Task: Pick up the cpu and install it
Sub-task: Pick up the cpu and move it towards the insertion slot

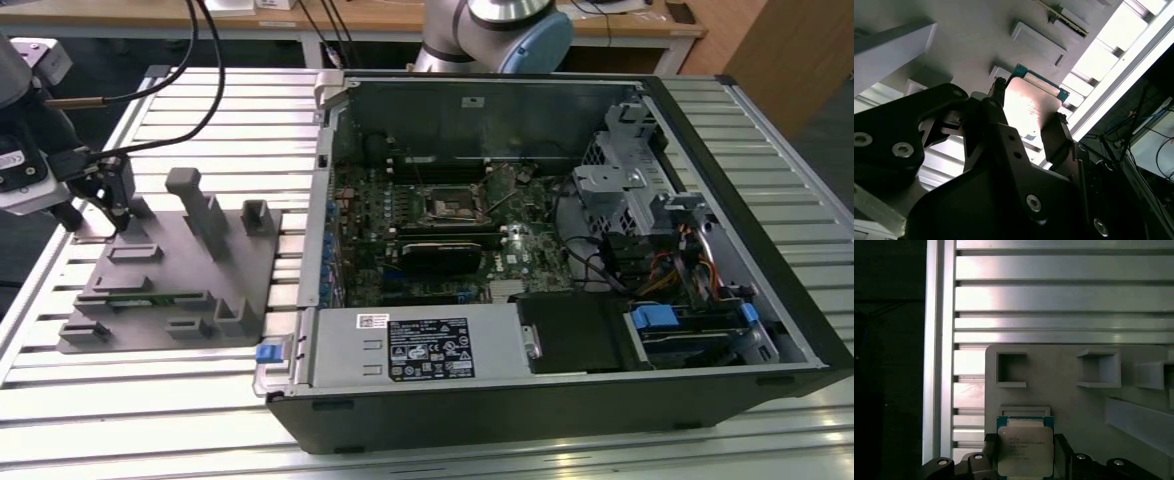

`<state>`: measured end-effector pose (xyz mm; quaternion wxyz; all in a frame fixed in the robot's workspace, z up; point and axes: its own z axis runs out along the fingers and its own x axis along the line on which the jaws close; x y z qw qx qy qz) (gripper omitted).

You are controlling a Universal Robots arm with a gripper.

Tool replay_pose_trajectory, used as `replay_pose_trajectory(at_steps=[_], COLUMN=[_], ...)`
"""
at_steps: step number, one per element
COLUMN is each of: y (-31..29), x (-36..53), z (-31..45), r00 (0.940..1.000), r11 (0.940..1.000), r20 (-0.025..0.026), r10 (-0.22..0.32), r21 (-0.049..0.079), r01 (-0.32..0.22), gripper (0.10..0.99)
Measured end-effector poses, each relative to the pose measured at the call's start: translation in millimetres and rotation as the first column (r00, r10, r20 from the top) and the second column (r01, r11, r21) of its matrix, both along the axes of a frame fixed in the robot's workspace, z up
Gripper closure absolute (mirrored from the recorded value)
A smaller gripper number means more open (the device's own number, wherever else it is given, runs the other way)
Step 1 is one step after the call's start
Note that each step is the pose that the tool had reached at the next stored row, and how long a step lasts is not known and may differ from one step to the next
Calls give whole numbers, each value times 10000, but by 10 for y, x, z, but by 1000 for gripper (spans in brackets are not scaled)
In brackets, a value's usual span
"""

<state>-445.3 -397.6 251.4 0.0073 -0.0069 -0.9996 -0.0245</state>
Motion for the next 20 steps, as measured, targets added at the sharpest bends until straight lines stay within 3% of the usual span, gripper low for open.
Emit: replay_pose_trajectory(at_steps=[20], y=[16], x=[0], z=[81], r00=[10000], r11=[10000], r20=[0], r10=[0], r21=[0], r01=[0], gripper=[545])
